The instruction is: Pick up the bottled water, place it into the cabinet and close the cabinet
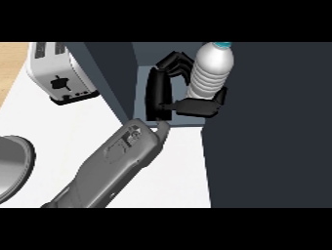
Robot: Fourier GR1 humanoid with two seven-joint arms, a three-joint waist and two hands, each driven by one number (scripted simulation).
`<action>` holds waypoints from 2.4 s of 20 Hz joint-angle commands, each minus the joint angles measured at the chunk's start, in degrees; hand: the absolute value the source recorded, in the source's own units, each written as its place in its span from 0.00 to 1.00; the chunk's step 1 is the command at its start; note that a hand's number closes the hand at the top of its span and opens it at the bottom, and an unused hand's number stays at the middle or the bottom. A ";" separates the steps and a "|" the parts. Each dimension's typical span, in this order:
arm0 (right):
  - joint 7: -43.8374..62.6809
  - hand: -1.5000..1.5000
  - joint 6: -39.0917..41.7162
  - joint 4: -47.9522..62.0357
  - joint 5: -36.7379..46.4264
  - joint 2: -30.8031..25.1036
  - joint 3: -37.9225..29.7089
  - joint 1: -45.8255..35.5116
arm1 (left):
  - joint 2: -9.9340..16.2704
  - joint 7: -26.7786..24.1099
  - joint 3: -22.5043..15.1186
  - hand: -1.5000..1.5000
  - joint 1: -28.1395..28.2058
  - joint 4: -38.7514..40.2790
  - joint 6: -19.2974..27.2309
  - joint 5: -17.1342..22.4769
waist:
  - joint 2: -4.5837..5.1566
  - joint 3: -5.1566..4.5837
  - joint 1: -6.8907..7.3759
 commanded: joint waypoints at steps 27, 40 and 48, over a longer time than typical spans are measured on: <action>4.94 0.00 1.09 -3.65 -10.30 -2.14 -2.36 -2.32 | -0.13 -11.50 9.53 0.00 -22.30 46.80 -7.03 0.71 | 0.69 0.04 -1.67; 3.71 0.00 1.40 -2.55 -8.75 -0.38 -2.49 -2.06 | 0.14 -17.94 15.53 0.00 -23.07 44.62 -17.63 4.91 | 0.14 0.01 -0.47; 7.03 0.00 -0.04 -6.09 -7.85 0.35 -0.68 -1.66 | -0.14 -16.75 9.61 0.00 -14.71 31.95 -21.22 9.35 | -0.46 0.01 0.30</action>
